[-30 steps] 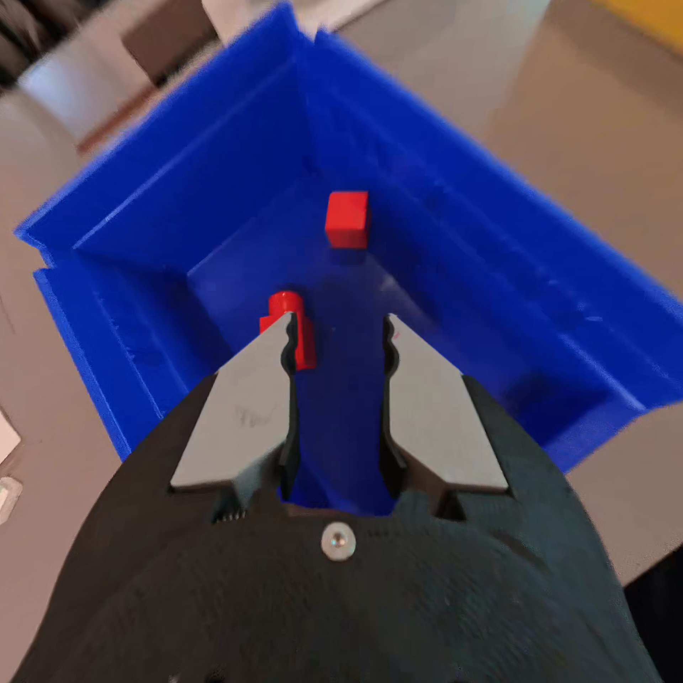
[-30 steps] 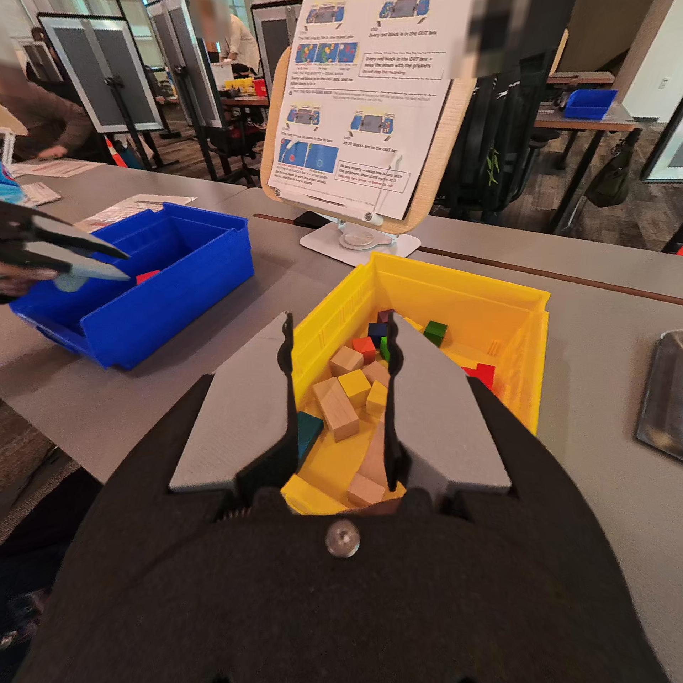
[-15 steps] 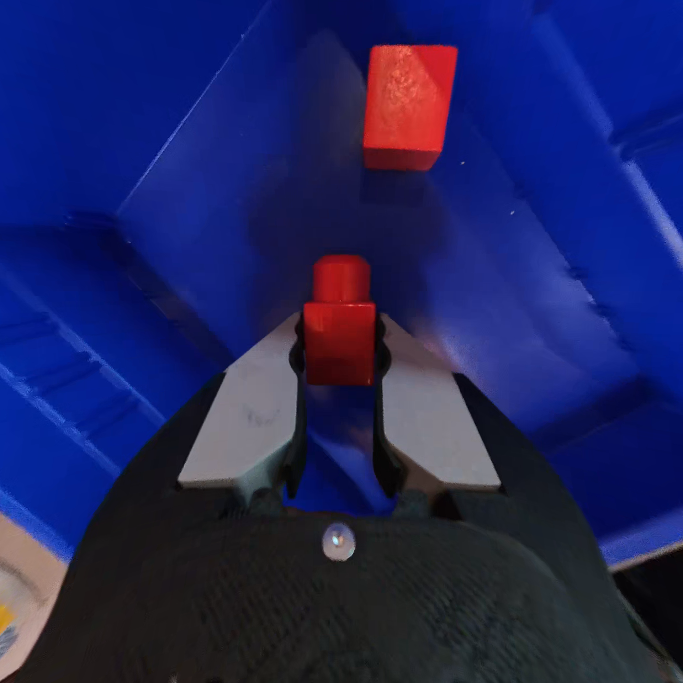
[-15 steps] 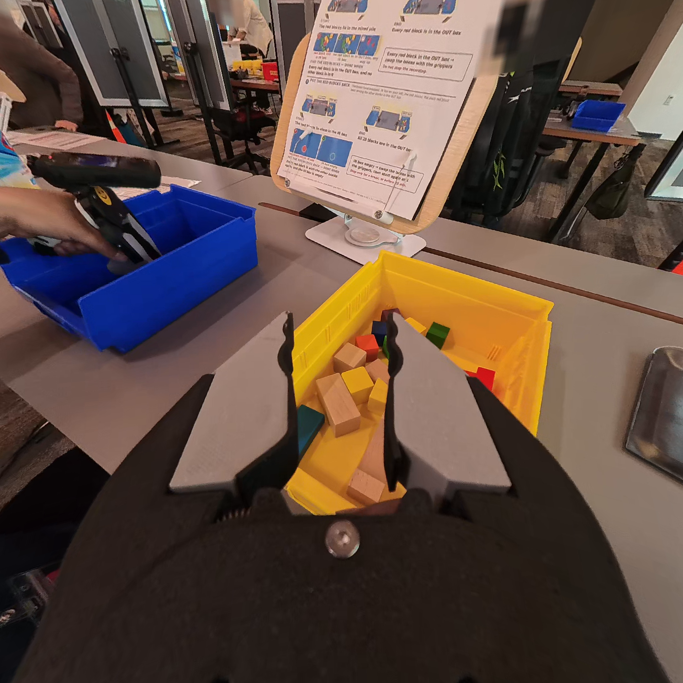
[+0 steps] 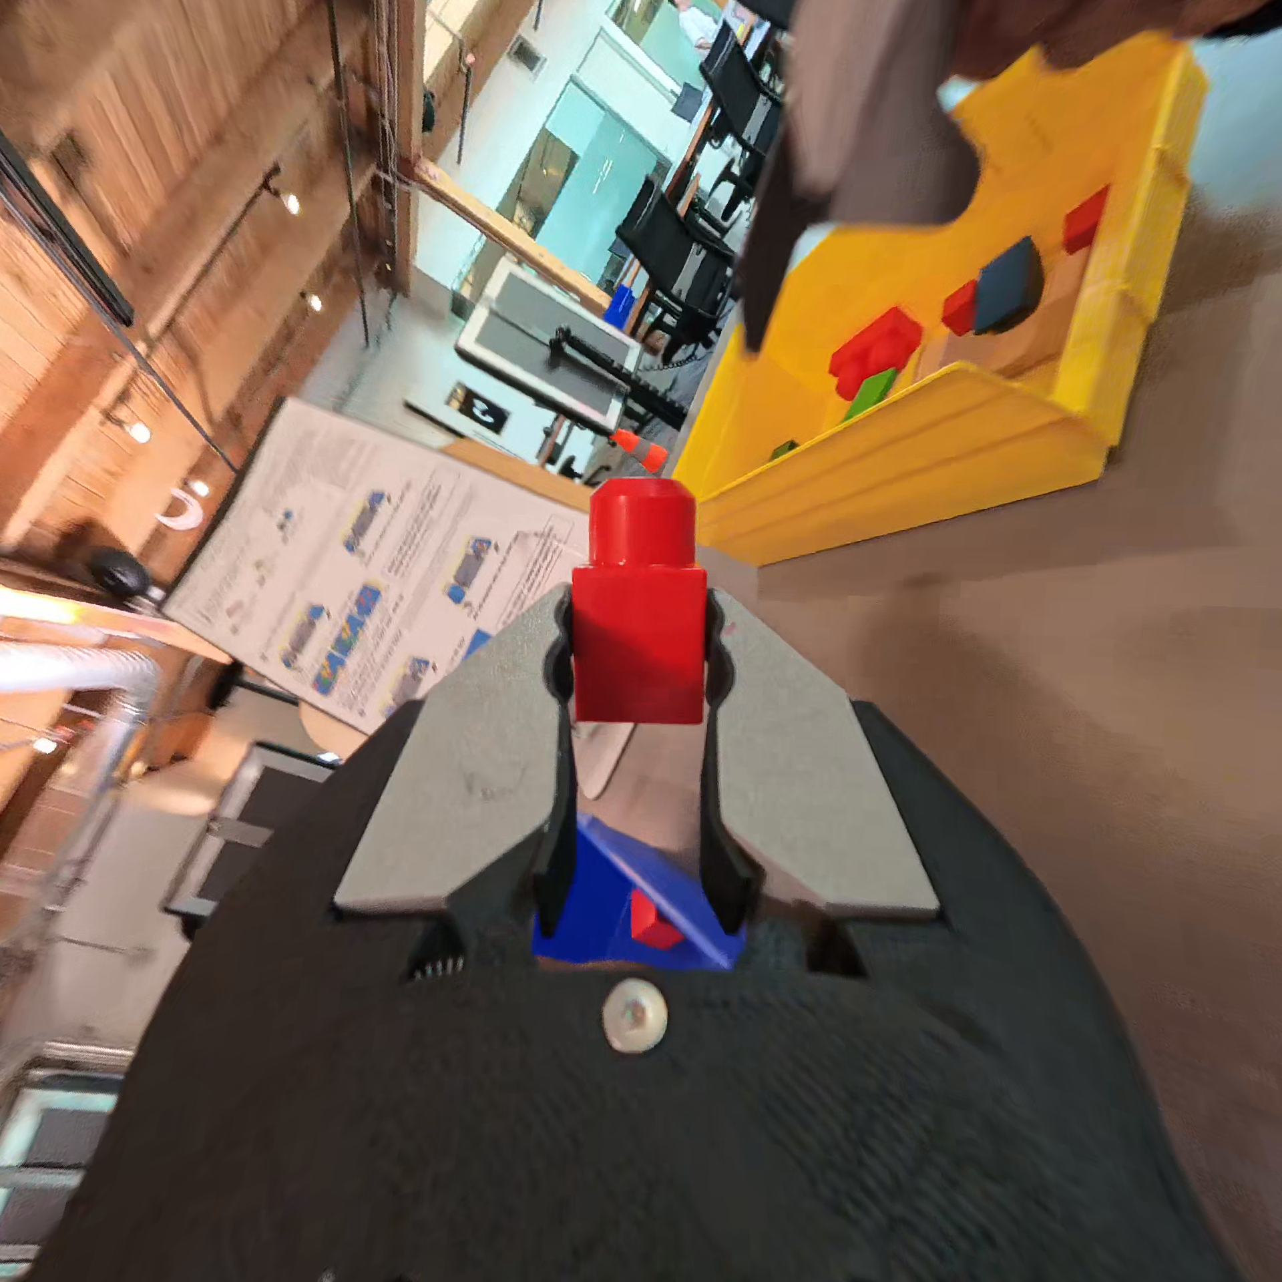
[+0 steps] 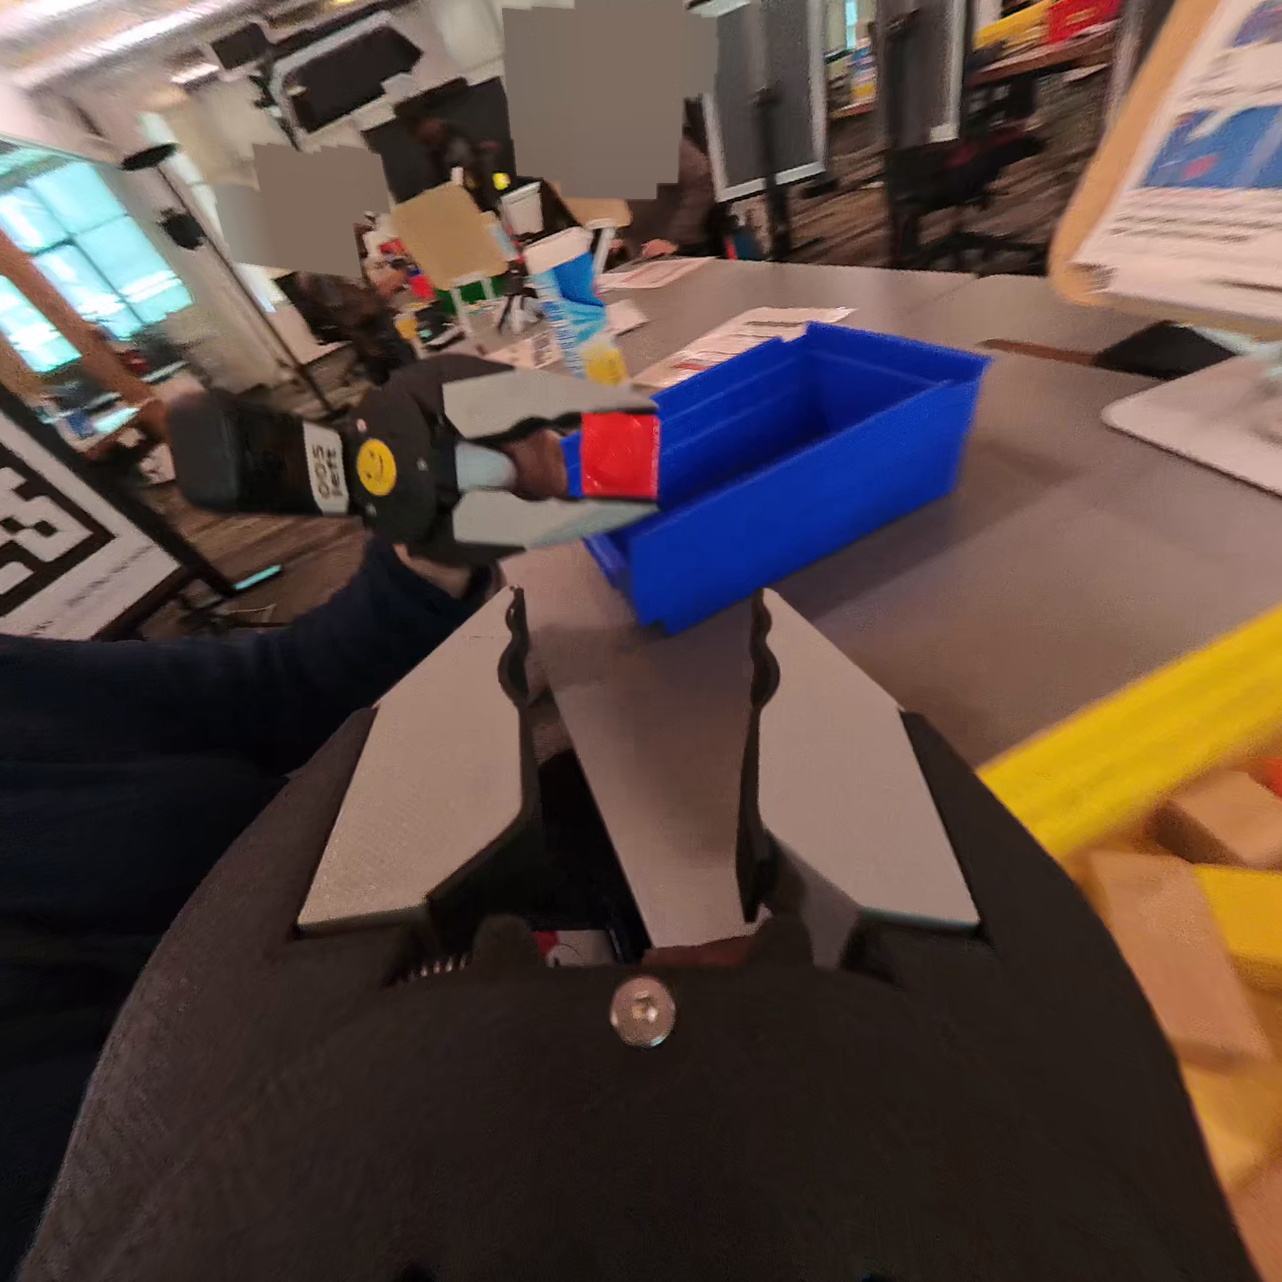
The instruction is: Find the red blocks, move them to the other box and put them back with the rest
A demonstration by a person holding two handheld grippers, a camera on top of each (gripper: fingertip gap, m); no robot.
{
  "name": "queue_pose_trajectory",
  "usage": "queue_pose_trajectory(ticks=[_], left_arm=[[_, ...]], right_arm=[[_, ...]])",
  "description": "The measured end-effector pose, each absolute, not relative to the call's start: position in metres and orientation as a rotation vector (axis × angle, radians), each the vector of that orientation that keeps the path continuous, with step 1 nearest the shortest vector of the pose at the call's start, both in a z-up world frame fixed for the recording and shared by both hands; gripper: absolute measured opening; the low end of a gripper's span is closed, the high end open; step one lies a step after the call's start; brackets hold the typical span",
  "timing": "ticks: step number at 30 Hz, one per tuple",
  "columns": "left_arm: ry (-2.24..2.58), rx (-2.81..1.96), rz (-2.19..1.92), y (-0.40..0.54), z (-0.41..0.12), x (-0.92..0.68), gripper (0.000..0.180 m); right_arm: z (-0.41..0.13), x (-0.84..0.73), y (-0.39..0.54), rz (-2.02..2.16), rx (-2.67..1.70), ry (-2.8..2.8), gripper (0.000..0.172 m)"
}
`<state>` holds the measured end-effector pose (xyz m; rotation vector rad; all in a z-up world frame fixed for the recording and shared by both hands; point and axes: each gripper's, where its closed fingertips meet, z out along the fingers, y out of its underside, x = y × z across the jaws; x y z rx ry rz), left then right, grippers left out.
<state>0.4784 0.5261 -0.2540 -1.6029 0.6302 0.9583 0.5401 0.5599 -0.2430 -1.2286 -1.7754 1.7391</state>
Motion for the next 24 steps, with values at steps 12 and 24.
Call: queue_pose_trajectory(ticks=[12, 24], left_arm=[[0.542, -1.617, 1.003, 0.537, -0.271, 0.503, 0.032], [-0.037, -1.583, 0.851, 0.453, -0.214, 0.404, 0.032]], right_arm=[[-0.271, 0.504, 0.555, 1.423, -1.253, -1.725, 0.033], [-0.136, 0.620, 0.735, 1.034, -1.000, -0.793, 0.033]])
